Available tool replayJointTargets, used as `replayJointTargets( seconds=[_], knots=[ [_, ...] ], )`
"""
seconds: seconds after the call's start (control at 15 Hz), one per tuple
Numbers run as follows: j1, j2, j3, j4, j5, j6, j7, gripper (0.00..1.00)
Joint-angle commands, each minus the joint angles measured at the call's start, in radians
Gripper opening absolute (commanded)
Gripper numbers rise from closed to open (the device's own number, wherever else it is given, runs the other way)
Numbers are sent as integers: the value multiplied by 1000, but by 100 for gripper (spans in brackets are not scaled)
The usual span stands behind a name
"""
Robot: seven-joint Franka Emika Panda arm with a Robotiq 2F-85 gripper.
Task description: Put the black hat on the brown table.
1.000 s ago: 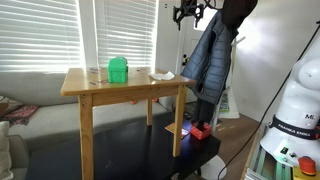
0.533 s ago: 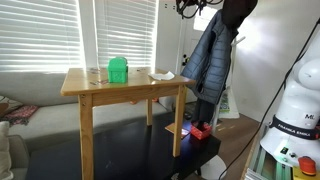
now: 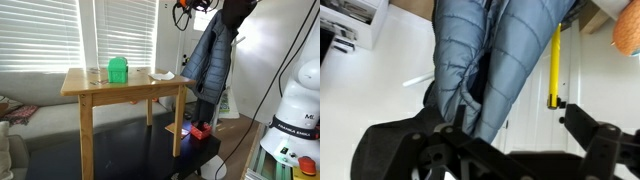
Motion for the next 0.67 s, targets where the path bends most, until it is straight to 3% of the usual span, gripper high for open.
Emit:
replayJointTargets(
  seconds=[0.0,0.6],
  knots=[
    [33,16,-32,19,-16,-30,17,100],
    [27,63,-60,98,-76,-54,103,100]
  ],
)
